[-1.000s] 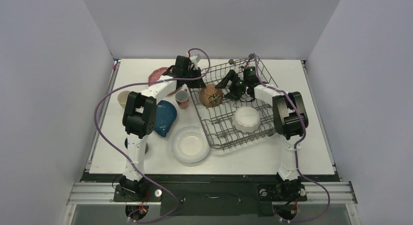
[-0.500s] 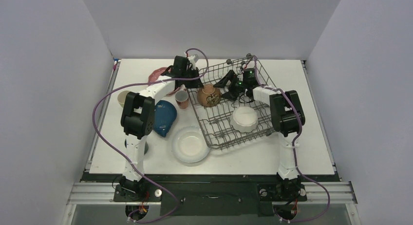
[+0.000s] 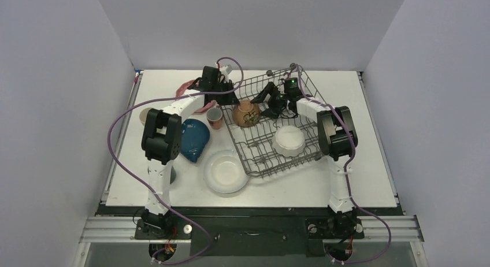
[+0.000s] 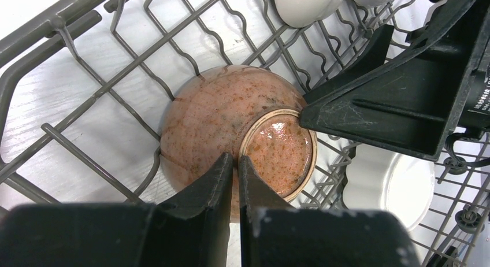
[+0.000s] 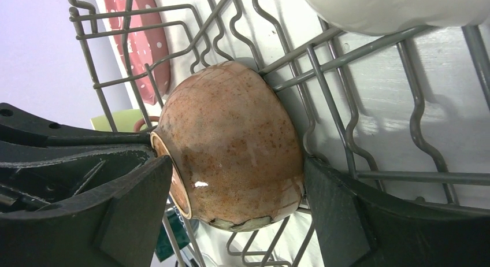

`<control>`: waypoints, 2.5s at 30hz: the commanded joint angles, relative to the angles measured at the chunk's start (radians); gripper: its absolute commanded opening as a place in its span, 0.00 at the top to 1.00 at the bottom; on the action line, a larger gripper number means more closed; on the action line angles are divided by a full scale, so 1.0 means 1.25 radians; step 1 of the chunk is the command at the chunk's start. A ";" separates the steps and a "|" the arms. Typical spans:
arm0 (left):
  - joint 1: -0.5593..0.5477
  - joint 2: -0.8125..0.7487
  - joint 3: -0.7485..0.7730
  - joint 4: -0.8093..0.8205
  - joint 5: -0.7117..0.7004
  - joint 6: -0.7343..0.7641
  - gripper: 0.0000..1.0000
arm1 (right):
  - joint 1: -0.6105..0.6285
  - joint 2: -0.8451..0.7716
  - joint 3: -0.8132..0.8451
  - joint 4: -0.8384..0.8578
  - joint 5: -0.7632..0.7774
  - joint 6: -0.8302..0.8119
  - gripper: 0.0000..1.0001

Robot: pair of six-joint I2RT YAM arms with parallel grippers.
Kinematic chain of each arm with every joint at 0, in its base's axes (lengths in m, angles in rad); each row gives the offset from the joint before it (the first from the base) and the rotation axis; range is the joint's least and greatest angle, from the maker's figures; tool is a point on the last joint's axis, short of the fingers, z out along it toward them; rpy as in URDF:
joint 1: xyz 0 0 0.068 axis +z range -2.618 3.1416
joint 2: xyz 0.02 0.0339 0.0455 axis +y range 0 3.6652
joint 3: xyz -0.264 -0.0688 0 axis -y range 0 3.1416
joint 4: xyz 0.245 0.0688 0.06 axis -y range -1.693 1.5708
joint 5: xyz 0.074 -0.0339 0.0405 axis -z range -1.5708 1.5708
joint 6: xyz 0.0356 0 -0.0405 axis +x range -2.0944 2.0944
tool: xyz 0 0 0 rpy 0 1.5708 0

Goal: Unload the mixed dishes from the dish rack
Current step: Pick up the bowl from the dish rack.

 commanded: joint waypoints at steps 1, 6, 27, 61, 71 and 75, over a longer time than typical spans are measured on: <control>0.044 0.049 -0.036 -0.138 -0.073 0.033 0.95 | 0.016 0.052 0.000 -0.009 -0.025 0.031 0.20; 0.044 0.054 -0.039 -0.132 -0.053 0.022 0.93 | 0.010 0.079 0.022 -0.115 0.071 -0.014 0.20; 0.053 0.069 -0.020 -0.121 0.052 -0.013 0.66 | 0.011 0.094 -0.074 0.405 -0.171 0.320 0.20; 0.074 0.071 -0.056 -0.055 0.132 -0.052 0.36 | 0.072 0.116 -0.047 0.763 -0.247 0.533 0.22; 0.080 0.076 -0.054 -0.048 0.154 -0.054 0.35 | 0.079 0.113 -0.009 0.699 -0.237 0.489 0.22; 0.081 0.086 -0.049 -0.059 0.153 -0.049 0.36 | 0.083 0.115 0.001 0.714 -0.237 0.496 0.22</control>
